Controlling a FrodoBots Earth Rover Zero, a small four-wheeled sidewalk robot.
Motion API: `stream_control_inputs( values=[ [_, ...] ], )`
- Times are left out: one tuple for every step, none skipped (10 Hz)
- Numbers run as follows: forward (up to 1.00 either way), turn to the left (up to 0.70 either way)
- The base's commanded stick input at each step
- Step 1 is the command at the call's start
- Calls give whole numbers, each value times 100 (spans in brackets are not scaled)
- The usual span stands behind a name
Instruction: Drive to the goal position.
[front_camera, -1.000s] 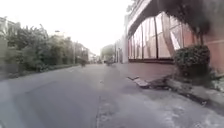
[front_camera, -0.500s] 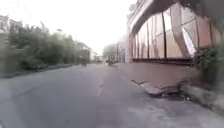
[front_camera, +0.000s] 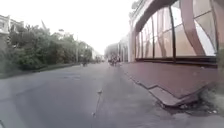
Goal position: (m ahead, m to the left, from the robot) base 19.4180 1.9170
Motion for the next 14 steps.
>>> stream_control_inputs(
  values=[
    [100,4],
    [100,4],
    [100,4],
    [100,4],
    [100,4],
    [100,4],
    [100,4],
    [100,4],
    [100,4],
    [100,4],
    [100,4],
    [100,4],
    [100,4],
    [100,4]
  ],
)
